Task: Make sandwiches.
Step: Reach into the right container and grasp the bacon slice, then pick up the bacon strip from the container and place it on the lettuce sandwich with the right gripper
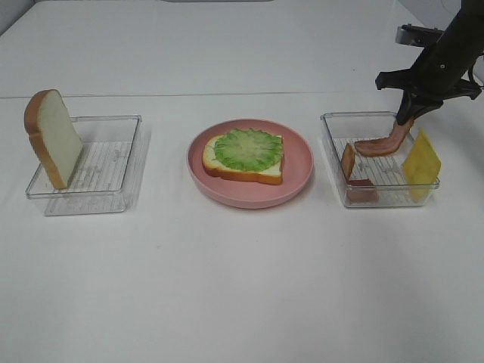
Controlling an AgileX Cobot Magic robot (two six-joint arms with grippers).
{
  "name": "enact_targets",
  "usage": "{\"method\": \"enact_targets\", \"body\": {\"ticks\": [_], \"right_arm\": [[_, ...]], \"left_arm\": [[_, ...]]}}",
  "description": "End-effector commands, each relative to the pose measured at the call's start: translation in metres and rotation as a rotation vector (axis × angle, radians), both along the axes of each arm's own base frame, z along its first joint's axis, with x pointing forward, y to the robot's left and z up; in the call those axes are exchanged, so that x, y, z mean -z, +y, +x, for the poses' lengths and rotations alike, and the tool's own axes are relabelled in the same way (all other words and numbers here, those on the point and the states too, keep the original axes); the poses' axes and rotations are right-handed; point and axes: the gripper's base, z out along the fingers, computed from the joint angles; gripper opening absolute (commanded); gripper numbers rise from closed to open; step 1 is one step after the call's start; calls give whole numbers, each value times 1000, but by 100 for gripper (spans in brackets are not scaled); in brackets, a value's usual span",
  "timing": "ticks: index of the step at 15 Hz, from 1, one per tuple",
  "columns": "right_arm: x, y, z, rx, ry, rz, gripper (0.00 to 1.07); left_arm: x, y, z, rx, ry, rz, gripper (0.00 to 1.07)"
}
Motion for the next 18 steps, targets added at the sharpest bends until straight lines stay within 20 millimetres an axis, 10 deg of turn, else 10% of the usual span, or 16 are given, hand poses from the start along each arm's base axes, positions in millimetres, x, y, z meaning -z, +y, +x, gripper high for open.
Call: {"method": "enact_targets", "body": {"ticks": [1, 9, 18], "right_arm": [[-16, -3, -1, -10, -33, -17, 0], [-95, 44, -20, -111, -137, 21, 0], [-118, 229, -71, -455, -172, 156, 0]], "left_arm": [[0, 0, 0, 2, -3, -2, 101], [0, 0, 0, 2, -3, -2, 101], [0, 0, 0, 2, -3, -2, 101]]}}
